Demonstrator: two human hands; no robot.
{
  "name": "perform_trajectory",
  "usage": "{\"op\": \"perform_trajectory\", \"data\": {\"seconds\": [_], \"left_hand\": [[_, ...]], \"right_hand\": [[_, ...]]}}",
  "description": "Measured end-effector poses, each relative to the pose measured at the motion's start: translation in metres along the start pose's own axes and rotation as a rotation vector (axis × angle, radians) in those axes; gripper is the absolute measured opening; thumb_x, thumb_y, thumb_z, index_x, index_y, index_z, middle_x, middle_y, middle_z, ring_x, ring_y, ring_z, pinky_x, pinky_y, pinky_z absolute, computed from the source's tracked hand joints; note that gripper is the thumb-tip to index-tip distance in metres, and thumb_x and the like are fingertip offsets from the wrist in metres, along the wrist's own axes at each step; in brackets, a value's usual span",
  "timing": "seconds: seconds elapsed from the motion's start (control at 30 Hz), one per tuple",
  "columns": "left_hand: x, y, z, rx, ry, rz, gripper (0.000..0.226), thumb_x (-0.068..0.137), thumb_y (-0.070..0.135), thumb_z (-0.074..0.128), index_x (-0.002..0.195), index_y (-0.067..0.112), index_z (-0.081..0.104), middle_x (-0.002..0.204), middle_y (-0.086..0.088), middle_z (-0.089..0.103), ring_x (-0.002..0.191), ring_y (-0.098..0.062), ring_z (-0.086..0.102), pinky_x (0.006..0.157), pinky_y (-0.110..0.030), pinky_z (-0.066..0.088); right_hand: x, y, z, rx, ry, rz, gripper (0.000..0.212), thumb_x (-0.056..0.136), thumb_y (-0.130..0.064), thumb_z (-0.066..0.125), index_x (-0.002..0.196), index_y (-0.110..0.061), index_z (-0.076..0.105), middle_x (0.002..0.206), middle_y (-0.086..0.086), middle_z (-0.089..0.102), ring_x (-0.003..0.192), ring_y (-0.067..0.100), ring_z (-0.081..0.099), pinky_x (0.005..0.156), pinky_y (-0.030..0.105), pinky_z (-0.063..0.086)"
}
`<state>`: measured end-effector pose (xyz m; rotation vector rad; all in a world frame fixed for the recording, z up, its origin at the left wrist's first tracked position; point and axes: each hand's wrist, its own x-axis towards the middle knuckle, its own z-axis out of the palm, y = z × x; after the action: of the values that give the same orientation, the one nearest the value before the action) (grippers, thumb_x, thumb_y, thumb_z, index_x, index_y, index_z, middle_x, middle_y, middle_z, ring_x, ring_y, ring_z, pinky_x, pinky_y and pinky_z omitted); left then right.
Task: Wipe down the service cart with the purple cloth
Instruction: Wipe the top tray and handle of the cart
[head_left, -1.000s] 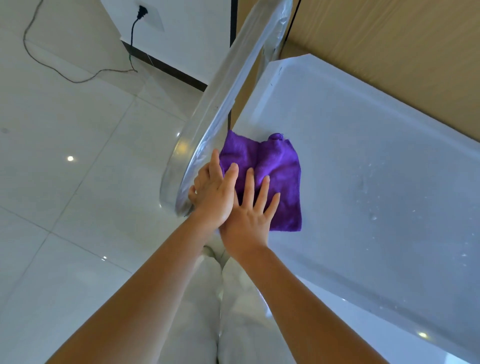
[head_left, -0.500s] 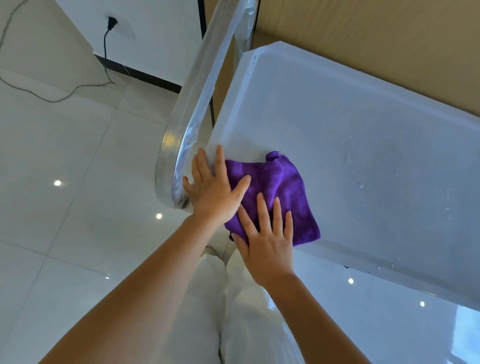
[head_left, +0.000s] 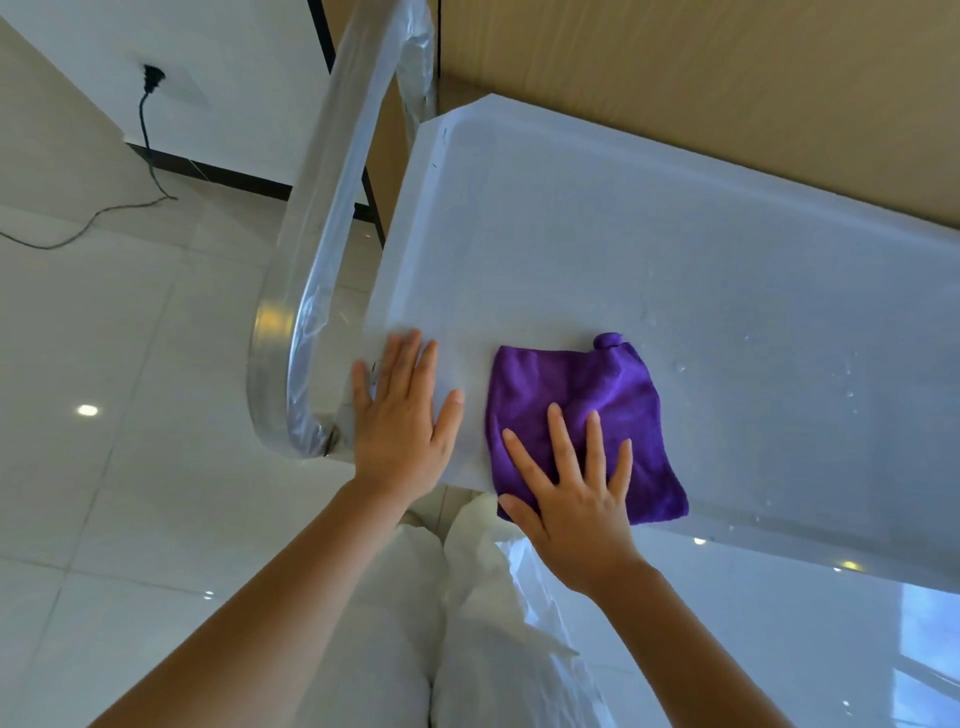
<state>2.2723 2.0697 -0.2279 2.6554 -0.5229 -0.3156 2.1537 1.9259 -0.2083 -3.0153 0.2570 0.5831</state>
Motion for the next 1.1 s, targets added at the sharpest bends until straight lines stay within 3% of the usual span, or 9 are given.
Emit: {"op": "perform_trajectory", "data": {"seconds": [0.2,0.33,0.53,0.63,0.7,0.8,0.9,1.1], "left_hand": [[0.006,0.026,-0.004,-0.029,0.008,-0.132,0.070,0.090,0.050,0.019,0.140,0.006,0.038,0.145,-0.016,0.038,0.138,-0.032,0.028,0.110,-0.054,0.007],[0.017,0.043,-0.006,-0.050,-0.024,-0.232,0.072,0.087,0.053,0.018,0.143,0.010,0.034,0.147,-0.015,0.034,0.139,-0.034,0.025,0.106,-0.064,0.008],[0.047,0.055,-0.009,-0.074,-0.012,-0.336,0.073,0.087,0.055,0.018,0.143,0.010,0.033,0.148,-0.017,0.032,0.139,-0.035,0.023,0.103,-0.068,0.014],[0.065,0.060,-0.009,-0.078,0.018,-0.334,0.074,0.088,0.054,0.018,0.142,0.007,0.034,0.146,-0.019,0.035,0.138,-0.036,0.026,0.105,-0.063,0.015],[0.077,0.061,-0.009,-0.094,0.012,-0.338,0.082,0.084,0.058,0.009,0.147,0.007,0.022,0.153,-0.015,0.022,0.143,-0.030,0.011,0.110,-0.052,0.003],[0.094,0.055,-0.010,-0.077,-0.004,-0.333,0.089,0.078,0.061,-0.003,0.149,0.008,0.003,0.157,-0.009,0.004,0.145,-0.022,-0.006,0.108,-0.038,-0.012],[0.115,0.050,-0.012,-0.048,-0.009,-0.312,0.088,0.077,0.060,-0.006,0.148,0.008,-0.003,0.158,-0.008,-0.002,0.144,-0.021,-0.010,0.108,-0.032,-0.016],[0.134,0.057,-0.009,0.033,-0.094,-0.357,0.078,0.087,0.056,0.005,0.146,0.007,-0.015,0.156,-0.009,-0.013,0.143,-0.022,-0.016,0.110,-0.036,-0.014]], "right_hand": [[0.049,-0.009,-0.012,-0.002,0.090,-0.133,0.058,0.086,-0.064,0.025,0.138,-0.038,0.030,0.145,0.012,0.040,0.130,0.048,0.035,0.096,0.069,0.026],[0.082,-0.010,-0.021,0.010,0.125,-0.170,0.054,0.090,-0.059,0.021,0.137,-0.038,0.036,0.145,0.013,0.040,0.129,0.049,0.035,0.095,0.070,0.028],[0.138,-0.003,-0.043,-0.054,0.119,-0.220,0.071,0.075,-0.061,0.032,0.141,-0.039,0.020,0.150,0.012,0.032,0.132,0.048,0.029,0.098,0.068,0.026],[0.176,0.004,-0.059,-0.100,0.071,-0.236,0.080,0.079,-0.069,0.031,0.144,-0.043,-0.006,0.158,0.007,-0.002,0.141,0.043,-0.002,0.107,0.064,0.007],[0.203,0.006,-0.071,-0.081,0.057,-0.224,0.077,0.078,-0.073,0.020,0.144,-0.044,-0.009,0.157,0.003,-0.010,0.141,0.039,-0.010,0.109,0.061,0.000],[0.241,0.008,-0.087,-0.041,0.086,-0.234,0.076,0.077,-0.077,0.018,0.144,-0.046,-0.002,0.157,0.000,-0.008,0.142,0.037,-0.009,0.109,0.061,-0.002],[0.276,0.013,-0.099,-0.007,0.089,-0.253,0.074,0.080,-0.076,0.025,0.144,-0.048,0.000,0.157,-0.003,-0.008,0.142,0.035,-0.010,0.109,0.060,-0.003],[0.305,0.014,-0.106,0.012,0.192,-0.195,0.068,0.087,-0.068,0.027,0.146,-0.043,0.006,0.158,-0.003,0.000,0.142,0.032,0.003,0.109,0.055,0.010]]}}
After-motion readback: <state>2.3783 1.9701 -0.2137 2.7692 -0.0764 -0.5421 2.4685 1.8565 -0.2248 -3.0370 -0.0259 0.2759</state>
